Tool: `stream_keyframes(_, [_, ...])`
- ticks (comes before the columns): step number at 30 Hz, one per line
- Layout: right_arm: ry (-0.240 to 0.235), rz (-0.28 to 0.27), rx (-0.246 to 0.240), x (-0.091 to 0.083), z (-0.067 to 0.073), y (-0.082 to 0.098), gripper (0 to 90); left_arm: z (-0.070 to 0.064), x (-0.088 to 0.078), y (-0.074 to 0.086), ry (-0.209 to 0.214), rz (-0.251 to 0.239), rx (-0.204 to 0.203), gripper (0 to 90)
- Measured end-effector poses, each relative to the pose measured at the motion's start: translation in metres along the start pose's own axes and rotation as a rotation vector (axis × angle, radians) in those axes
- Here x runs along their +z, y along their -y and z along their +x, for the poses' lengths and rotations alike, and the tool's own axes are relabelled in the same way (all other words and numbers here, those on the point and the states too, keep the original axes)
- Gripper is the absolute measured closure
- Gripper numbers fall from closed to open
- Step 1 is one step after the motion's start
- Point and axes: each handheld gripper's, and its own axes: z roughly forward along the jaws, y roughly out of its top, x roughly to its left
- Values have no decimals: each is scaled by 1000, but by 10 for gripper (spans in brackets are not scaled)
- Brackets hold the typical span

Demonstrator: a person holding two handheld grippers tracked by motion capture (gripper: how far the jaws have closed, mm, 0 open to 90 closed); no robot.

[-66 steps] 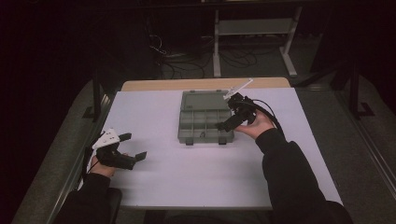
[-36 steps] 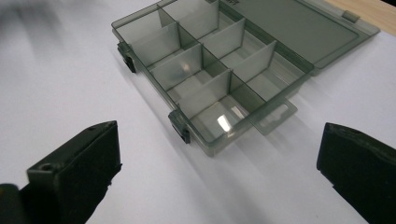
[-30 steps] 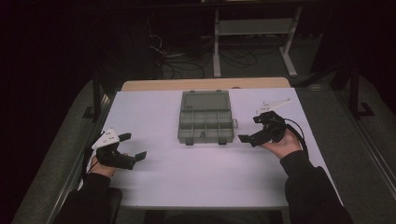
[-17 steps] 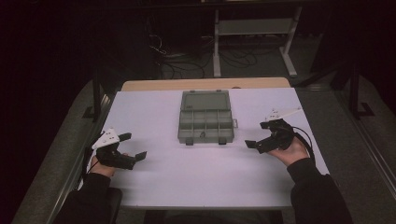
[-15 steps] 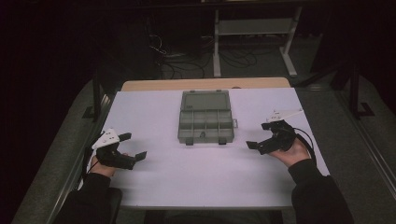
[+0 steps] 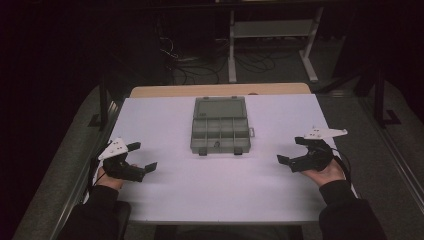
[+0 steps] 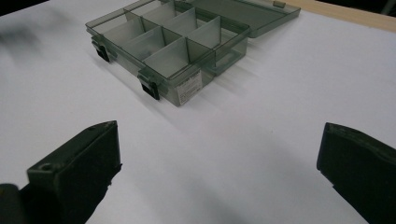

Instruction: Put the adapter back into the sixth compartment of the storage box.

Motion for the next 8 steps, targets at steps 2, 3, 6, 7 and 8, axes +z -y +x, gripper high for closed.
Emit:
stream_keyframes(2, [0,-2,1,0,-1,2,0,0,0,0,0,0,0,0])
stream_keyframes(3, [0,5,12,-1,-1,5,0,0,0,0,1,0,3,0])
stream_keyframes(6, [-2,16,17,-1,-1,8,0,0,0,0,2,0,5,0])
stream_keyframes(7, [-2,16,17,-1,-1,8,0,0,0,0,2,0,5,0])
stream_keyframes(8, [-3,22,19,-1,-1,8,0,0,0,0,2,0,5,0])
